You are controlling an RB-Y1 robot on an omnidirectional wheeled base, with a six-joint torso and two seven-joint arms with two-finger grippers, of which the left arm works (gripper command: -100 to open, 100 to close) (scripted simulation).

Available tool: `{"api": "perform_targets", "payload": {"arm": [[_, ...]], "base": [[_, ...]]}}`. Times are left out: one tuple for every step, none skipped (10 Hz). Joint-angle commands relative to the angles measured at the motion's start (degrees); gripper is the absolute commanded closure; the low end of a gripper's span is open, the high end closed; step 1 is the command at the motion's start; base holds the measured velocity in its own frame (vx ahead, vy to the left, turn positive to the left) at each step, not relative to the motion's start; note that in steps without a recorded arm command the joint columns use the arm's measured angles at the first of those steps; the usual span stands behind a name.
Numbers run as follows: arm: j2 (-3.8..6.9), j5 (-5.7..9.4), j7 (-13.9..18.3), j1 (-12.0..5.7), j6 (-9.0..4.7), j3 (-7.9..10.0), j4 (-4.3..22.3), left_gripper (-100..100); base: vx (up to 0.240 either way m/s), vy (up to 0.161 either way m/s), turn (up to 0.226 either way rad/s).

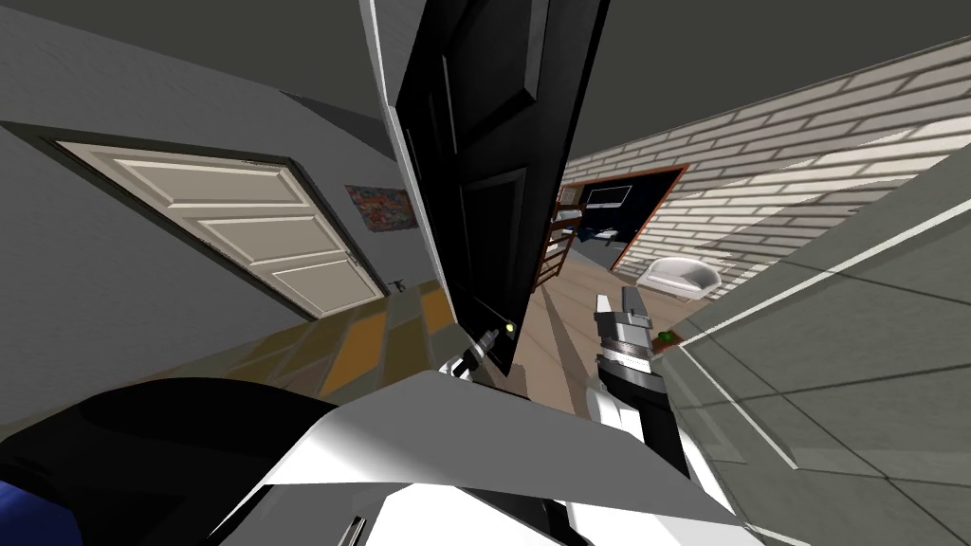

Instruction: Push the door open

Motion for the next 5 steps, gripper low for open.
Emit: {"api": "perform_targets", "payload": {"arm": [[-0.04,0.05,0.36,0.08,0.10,-0.13,-0.25,-100],[-0.20,0.08,0.58,0.11,0.17,-0.21,-0.41,-100],[-0.43,0.11,0.79,0.14,0.23,-0.29,-0.56,-100],[-0.87,0.15,1.05,0.18,0.31,-0.38,-0.75,-100],[-0.46,0.08,1.00,0.44,0.52,-0.42,-1.24,-100]], "base": [[-0.221,0.084,0.029],[-0.215,0.054,0.030],[-0.197,0.078,0.040],[-0.230,0.084,0.031],[-0.110,0.033,-0.002]]}}
